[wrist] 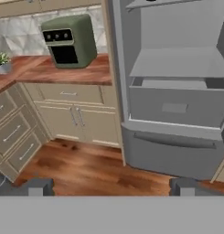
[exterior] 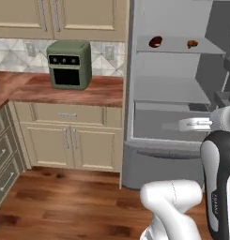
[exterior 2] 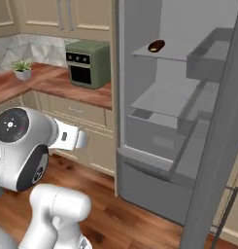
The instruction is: Gather the squash and lemon wedge from the fridge and place them on a tray on the dining counter. Then gather the steak and chicken drumstick from the fridge and place them on the other tray.
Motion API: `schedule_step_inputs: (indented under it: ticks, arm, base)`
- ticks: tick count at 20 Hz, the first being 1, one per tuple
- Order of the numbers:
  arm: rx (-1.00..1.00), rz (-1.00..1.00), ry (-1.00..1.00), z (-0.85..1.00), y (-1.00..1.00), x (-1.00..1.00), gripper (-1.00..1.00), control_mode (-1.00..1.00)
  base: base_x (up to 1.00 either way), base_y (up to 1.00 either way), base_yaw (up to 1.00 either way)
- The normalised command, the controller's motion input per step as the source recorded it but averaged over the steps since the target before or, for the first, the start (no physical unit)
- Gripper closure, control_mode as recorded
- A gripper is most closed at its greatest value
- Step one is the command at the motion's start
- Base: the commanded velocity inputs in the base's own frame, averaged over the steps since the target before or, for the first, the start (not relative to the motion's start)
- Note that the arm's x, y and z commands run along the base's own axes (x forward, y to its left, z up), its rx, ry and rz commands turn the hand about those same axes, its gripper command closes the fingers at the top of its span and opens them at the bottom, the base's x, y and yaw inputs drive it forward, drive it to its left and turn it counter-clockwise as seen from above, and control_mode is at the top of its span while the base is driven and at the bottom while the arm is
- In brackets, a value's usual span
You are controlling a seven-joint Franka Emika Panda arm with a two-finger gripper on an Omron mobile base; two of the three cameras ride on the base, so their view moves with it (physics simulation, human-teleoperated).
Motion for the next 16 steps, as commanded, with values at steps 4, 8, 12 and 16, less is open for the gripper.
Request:
schedule_step_inputs:
  ticks: [4,8,12,16]
  arm:
    - [0.0,0.0,0.0,0.0,0.0,0.0,-1.0,1.0]
    - [0.0,0.0,0.0,0.0,0.0,0.0,-1.0,1.0]
    - [0.0,0.0,0.0,0.0,0.0,0.0,-1.0,1.0]
    - [0.0,0.0,0.0,0.0,0.0,0.0,-1.0,1.0]
  base:
    - [0.65,0.31,-0.49]
    - [0.68,0.23,-0.48]
    - [0.68,0.05,-0.43]
    - [0.6,0.1,-0.4]
